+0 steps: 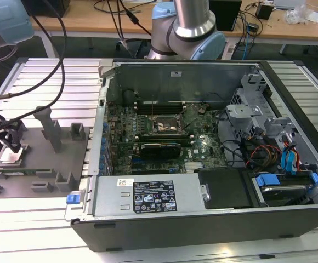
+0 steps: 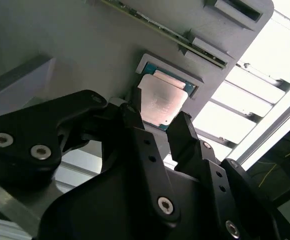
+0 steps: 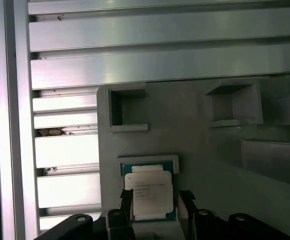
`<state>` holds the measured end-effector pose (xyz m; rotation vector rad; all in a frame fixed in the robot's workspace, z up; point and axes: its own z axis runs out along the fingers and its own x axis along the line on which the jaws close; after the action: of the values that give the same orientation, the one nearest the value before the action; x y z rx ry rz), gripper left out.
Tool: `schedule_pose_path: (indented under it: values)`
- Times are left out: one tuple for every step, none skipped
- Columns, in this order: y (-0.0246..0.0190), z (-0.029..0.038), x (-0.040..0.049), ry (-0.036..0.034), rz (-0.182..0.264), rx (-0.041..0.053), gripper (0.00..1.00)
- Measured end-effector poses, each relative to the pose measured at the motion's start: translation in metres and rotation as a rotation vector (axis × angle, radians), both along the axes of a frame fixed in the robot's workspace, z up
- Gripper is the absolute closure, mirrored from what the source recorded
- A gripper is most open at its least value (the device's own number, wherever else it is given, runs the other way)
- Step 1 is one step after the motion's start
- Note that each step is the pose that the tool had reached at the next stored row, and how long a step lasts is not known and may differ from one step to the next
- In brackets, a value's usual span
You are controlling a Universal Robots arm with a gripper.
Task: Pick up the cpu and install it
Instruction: 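Pick up the cpu and move it towards the insertion slot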
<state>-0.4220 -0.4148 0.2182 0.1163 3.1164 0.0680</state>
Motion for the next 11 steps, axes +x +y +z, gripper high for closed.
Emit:
schedule_pose_path:
  values:
    - [0.0,0.0,0.0,-0.0001,0.0,-0.0001,0.52]
    - [0.0,0.0,0.0,0.0,0.0,-0.0001,0.52]
    - [0.0,0.0,0.0,0.0,0.0,-0.0001,0.52]
    - [0.0,-0.0001,0.0,-0.0001,0.003,-0.0002,0.52]
    - [0.0,-0.0003,0.0,-0.0002,0.01,-0.0001,0.52]
    - [0.0001,-0.0005,0.0,-0.0001,0.022,-0.0001,0.52]
    - [0.0001,-0.0008,-0.0001,-0.0001,0.032,-0.0001,0.52]
    - [0.0,-0.0008,0.0,0.0,0.039,-0.0002,0.52]
    - [0.0,-0.0008,0.0,0.0,0.039,-0.0002,0.52]
    - [0.0,-0.0008,0.0,0.0,0.039,-0.0002,0.52]
    - [0.0,-0.0008,0.0,0.0,0.039,-0.0002,0.52]
